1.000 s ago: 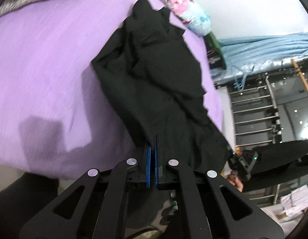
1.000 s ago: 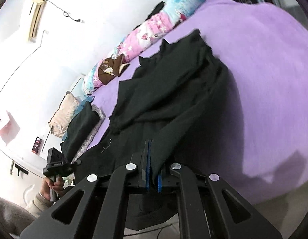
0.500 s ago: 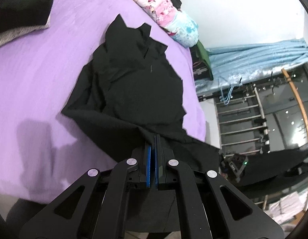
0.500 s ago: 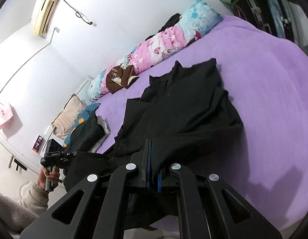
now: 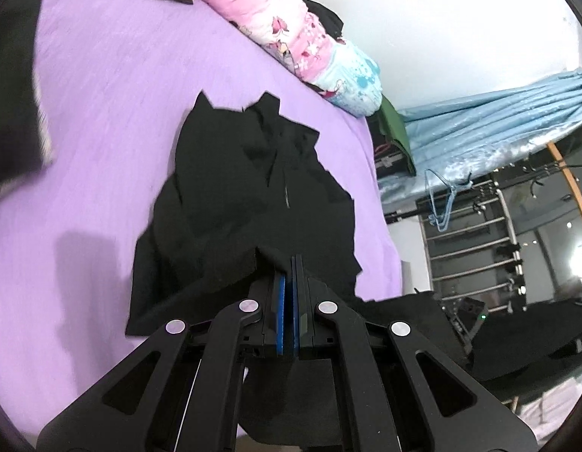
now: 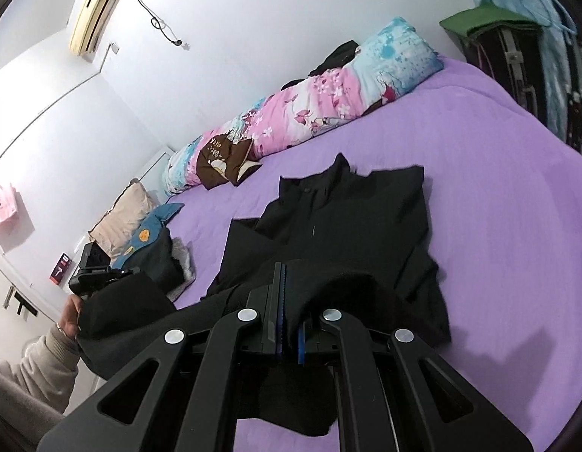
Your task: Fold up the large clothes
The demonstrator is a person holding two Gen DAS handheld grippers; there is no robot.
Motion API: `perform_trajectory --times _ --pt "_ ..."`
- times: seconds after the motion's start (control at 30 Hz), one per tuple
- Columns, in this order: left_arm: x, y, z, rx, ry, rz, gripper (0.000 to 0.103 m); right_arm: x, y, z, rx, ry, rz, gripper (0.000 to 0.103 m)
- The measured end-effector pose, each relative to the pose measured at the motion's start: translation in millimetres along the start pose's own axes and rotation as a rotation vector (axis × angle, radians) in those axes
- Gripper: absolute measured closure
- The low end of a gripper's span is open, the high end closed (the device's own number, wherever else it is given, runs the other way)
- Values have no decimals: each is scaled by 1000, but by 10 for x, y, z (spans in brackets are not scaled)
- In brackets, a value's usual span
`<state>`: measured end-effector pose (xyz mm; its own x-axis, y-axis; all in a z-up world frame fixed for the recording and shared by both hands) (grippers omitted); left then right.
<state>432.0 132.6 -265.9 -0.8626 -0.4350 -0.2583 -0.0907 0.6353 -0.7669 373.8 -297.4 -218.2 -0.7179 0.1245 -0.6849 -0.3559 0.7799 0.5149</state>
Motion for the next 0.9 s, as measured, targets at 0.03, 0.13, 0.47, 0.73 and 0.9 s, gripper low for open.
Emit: perform_trajectory --times 0.03,0.13,0.47,0.73,0.9 --pt "-104 1 57 -10 0 2 102 -71 -37 52 3 -1 -1 98" --pt "-385 33 219 -35 -6 5 102 -288 -166 219 19 -9 -3 98" --pt "-1031 382 537 -118 -69 -6 102 -735 -512 626 77 -28 -15 98" --pt "-1372 637 749 -154 -68 -14 102 -956 -766 1033 131 46 -64 98" --pt "-1537 824 960 -174 -62 -40 102 -1053 -974 1366 150 70 -51 98"
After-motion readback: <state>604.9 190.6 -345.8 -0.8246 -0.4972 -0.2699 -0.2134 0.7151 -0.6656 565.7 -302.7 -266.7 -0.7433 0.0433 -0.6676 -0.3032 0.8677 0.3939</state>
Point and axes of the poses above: each gripper's, at about its wrist camera, not at the fingertips, and z roughly the way its jaws point, y to its left, x to its underside, the point moved 10 cm from there along z, roughly the way its jaws point, and after that the axes turned 4 degrees about -z, right-handed, at the moved point
